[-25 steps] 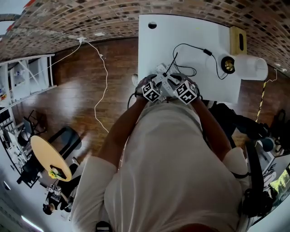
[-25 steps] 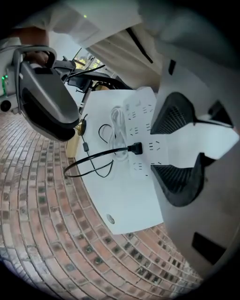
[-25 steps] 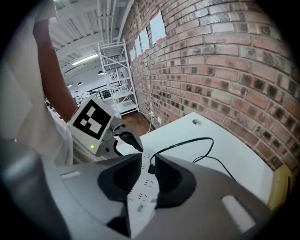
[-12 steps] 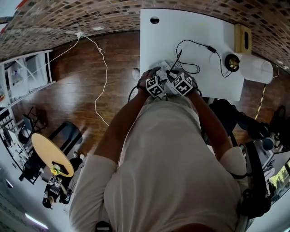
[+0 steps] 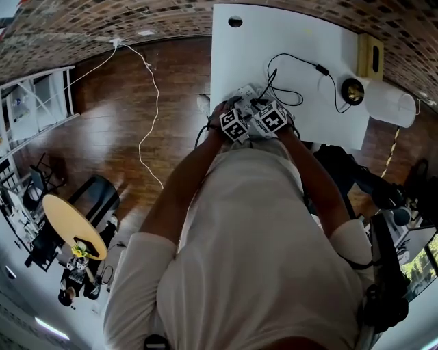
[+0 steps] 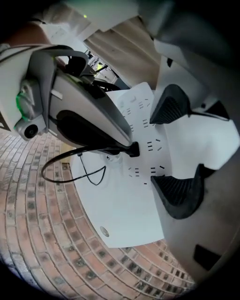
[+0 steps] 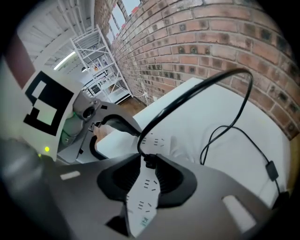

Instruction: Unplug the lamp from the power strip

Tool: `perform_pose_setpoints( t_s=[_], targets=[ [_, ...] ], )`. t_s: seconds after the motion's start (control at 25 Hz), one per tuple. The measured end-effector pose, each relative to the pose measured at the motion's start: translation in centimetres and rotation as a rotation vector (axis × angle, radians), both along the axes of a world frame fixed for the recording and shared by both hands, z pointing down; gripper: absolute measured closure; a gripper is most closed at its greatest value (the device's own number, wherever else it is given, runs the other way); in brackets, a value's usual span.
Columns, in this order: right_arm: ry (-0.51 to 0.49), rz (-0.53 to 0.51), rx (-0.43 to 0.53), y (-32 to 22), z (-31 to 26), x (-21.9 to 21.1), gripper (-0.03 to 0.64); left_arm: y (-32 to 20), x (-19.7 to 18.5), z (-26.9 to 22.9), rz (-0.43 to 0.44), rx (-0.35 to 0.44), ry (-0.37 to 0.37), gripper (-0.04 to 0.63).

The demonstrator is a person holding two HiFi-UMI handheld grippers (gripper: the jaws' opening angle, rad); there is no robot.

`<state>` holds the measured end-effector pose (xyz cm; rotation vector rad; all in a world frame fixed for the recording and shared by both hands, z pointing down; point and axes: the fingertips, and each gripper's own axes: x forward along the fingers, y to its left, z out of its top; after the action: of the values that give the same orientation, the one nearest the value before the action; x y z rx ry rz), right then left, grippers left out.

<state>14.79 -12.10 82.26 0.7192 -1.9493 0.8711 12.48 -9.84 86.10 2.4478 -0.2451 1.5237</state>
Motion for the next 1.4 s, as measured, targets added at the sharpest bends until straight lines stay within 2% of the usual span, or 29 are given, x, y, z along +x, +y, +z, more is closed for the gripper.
perform_pose_setpoints(
  t_s=[0.12, 0.24, 0.4, 0.64, 0.96, 1.12, 1.4],
  targets=[
    [0.008, -0.007, -0.016, 0.2, 0.5, -0.2, 0.526, 0.0, 0.1, -0.2, 0.001, 0.003, 0.008, 0.249],
    [0.01, -0.003, -0.037, 0.5, 1.1, -0.4, 0.531, 0.1, 0.5, -0.3, 0.038, 0.03, -0.008, 0.257],
    [0.029, -0.01, -0.044, 0.3, 1.6, -0.2, 0.541, 0.6, 1.3, -0.1, 0.021, -0.007, 0.023, 0.256],
    [0.032, -0.012, -0.037, 0.2, 2.0, -0.3, 0.54, 0.5, 1.4, -0.4, 0.004, 0.003, 0.085, 0.252],
    [0.107, -0.047, 0.012, 0.2, 2.0, -0.1, 0.563, 0.5, 1.5, 0.0, -0.003, -0.011, 0.05, 0.241],
    [0.141, -0.073, -0.016, 0.2, 2.1, -0.1, 0.565, 0.6, 1.3, 0.3, 0.003, -0.028, 0.005, 0.238],
    [0.076, 0.007, -0.024, 0.2, 1.8, 0.2, 0.568, 0.7, 1.4, 0.1, 0.019, -0.037, -0.02, 0.239]
  ],
)
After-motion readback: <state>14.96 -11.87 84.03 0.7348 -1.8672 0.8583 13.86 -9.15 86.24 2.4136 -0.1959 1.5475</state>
